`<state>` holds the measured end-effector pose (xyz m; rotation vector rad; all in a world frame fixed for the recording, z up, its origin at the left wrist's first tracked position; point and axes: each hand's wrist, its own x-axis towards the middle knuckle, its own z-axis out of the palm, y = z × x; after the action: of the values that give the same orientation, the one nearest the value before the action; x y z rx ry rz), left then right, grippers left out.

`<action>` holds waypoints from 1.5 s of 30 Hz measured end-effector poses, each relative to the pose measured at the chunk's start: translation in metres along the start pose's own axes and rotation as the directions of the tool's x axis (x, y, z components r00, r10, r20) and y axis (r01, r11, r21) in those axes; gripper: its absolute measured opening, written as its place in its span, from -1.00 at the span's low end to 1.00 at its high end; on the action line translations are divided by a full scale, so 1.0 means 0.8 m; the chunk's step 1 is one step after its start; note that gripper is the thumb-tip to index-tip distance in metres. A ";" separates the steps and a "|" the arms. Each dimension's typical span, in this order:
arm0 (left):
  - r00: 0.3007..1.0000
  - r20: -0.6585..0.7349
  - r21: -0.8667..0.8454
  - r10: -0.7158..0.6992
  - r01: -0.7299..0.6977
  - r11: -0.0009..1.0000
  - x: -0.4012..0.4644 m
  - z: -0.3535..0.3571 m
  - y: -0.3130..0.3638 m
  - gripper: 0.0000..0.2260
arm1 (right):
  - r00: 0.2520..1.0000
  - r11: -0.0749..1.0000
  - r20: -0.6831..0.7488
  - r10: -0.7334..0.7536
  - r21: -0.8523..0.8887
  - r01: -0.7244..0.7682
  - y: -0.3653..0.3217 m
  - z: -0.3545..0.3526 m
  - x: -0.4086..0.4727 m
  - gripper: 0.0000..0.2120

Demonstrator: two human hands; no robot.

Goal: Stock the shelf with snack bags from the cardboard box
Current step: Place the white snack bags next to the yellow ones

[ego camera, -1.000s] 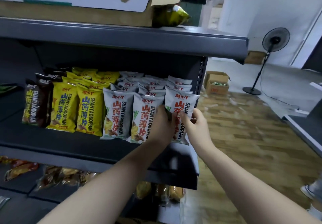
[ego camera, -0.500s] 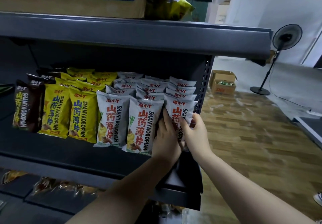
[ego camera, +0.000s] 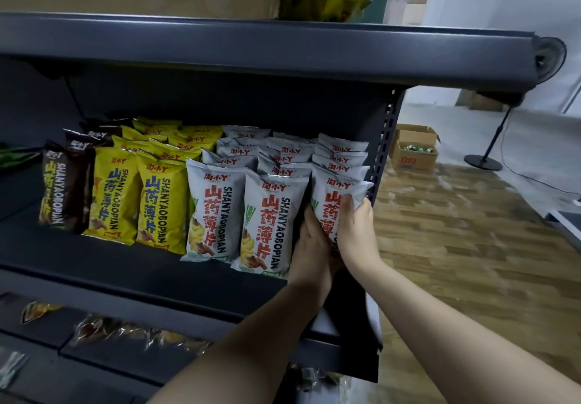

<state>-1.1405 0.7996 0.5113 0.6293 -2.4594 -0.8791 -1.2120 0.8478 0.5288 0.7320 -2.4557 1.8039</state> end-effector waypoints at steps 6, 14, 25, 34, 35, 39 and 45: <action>0.999 -0.047 0.300 0.023 -0.008 0.954 -0.027 -0.004 0.000 -0.04 | 0.984 0.993 0.145 0.104 -0.064 -0.096 -0.004 -0.020 -0.008 -0.55; 0.921 -0.249 0.391 0.298 -0.186 0.901 -0.075 -0.042 -0.036 -0.40 | 0.985 0.996 0.172 0.012 0.086 -0.027 -0.004 -0.020 -0.042 -0.66; 0.986 -0.085 0.218 0.142 -0.121 0.968 -0.054 -0.079 -0.071 -0.11 | 0.984 0.990 0.142 -0.103 -0.079 0.115 0.005 -0.005 -0.051 -0.54; 0.990 -0.044 0.199 0.136 -0.125 0.972 -0.054 -0.082 -0.077 -0.14 | 0.993 0.996 0.118 -0.018 -0.084 0.028 -0.005 -0.015 -0.058 -0.53; 0.991 -0.031 0.191 0.131 -0.123 0.974 -0.055 -0.085 -0.079 -0.16 | 0.999 0.988 0.051 0.002 -0.153 0.006 -0.008 -0.019 -0.062 -0.39; 0.978 -0.097 0.267 0.186 -0.154 0.951 -0.065 -0.105 -0.092 -0.34 | 0.932 0.900 -0.036 -0.361 -0.276 0.338 -0.027 -0.030 -0.081 -0.46; 0.916 -0.269 0.507 0.298 -0.129 0.852 -0.064 -0.145 -0.129 -0.47 | 0.739 0.606 0.281 -0.612 -0.434 0.667 -0.030 0.014 -0.094 -0.55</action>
<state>-1.0093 0.7021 0.5100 0.5862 -2.3633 -0.0437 -1.1332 0.8597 0.5259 1.4247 -2.1166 0.8122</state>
